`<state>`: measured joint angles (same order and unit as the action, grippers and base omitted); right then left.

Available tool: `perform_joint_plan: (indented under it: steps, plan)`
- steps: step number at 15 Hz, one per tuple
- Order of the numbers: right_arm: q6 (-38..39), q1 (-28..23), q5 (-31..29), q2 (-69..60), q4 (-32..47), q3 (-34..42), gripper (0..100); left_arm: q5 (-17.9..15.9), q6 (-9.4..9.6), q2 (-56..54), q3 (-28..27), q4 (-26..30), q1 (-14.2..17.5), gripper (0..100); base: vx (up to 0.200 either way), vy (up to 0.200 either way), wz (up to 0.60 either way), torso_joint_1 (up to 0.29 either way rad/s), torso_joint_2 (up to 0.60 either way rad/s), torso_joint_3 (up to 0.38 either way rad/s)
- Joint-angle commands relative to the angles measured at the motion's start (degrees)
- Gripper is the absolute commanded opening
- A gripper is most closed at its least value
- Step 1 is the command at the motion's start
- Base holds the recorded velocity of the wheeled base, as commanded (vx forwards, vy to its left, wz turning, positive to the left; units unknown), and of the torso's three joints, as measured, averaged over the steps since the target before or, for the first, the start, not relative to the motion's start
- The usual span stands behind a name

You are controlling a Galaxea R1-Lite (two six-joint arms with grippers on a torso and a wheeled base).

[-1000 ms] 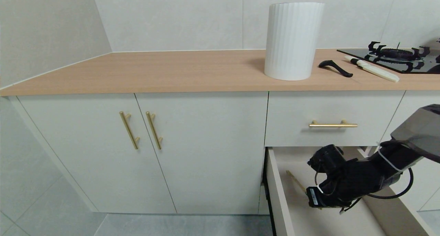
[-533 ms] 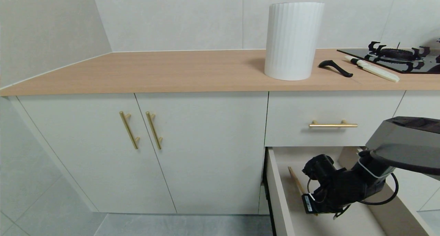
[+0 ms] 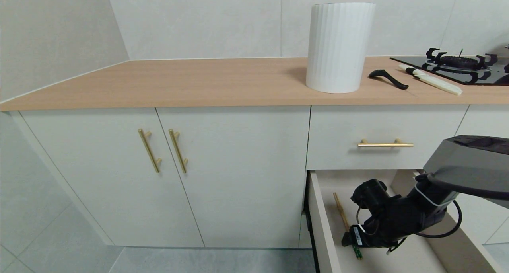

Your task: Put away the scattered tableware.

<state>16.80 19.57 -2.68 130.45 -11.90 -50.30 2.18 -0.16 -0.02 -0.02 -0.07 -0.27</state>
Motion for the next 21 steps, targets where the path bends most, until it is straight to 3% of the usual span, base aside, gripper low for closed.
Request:
perform_joint_plan:
  steps: [1, 6, 8, 13, 17, 21]
  plan:
    - [-0.01, 0.03, 0.05, -2.04, 0.03, 0.64, 100, 0.02, -0.02, 0.02, 0.02, -0.01, 0.0, 100, 0.0, 0.0, 0.0, 0.0, 0.0, 0.0]
    - [-0.63, -2.08, 0.05, -14.44, 0.3, 4.51, 100, 0.02, -0.02, 0.02, 0.02, -0.01, 0.0, 100, 0.0, 0.0, 0.0, 0.0, 0.0, 0.0]
    - [-4.32, -5.5, 0.05, -23.22, 0.3, 5.47, 100, 0.02, -0.02, 0.02, 0.02, -0.01, 0.0, 100, 0.0, 0.0, 0.0, 0.0, 0.0, 0.0]
    - [-8.62, -8.23, 0.57, -39.13, 0.47, 7.5, 100, 0.02, -0.02, 0.02, 0.02, -0.01, 0.0, 100, 0.0, 0.0, 0.0, 0.0, 0.0, 0.0]
    - [-9.59, -8.23, 0.57, -42.56, 0.38, 8.11, 100, 0.02, -0.02, 0.02, 0.02, -0.01, 0.0, 100, 0.0, 0.0, 0.0, 0.0, 0.0, 0.0]
    - [-9.59, -8.23, 0.4, -42.65, 0.12, 8.11, 100, 0.02, -0.02, 0.02, 0.02, -0.01, -0.08, 100, 0.0, 0.0, 0.0, 0.065, -0.24, -0.243]
